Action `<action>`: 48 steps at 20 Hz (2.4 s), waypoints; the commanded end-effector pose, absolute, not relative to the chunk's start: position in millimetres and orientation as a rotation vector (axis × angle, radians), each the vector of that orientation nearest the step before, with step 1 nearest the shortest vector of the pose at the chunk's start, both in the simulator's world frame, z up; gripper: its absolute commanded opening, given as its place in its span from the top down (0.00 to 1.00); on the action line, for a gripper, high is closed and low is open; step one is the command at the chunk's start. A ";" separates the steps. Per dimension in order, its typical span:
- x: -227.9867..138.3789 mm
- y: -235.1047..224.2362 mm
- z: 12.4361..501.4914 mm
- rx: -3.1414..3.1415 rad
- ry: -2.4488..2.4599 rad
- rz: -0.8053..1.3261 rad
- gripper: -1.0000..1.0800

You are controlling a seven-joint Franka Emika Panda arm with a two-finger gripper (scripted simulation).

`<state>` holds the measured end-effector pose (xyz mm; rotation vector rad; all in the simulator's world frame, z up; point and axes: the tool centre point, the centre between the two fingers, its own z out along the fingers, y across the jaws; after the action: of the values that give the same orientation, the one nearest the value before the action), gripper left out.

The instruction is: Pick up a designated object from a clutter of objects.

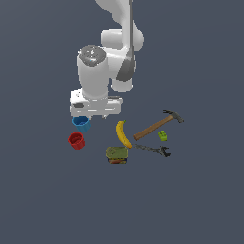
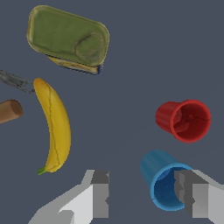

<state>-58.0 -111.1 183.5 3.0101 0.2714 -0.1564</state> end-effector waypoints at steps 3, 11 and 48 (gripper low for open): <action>-88.6 -147.7 146.1 2.970 0.400 -0.192 0.38; -131.4 -179.9 106.1 2.933 0.565 -0.236 0.38; -150.9 -193.2 64.6 2.923 0.622 -0.249 1.00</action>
<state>-151.0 -193.2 64.6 2.9229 0.6217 -0.2485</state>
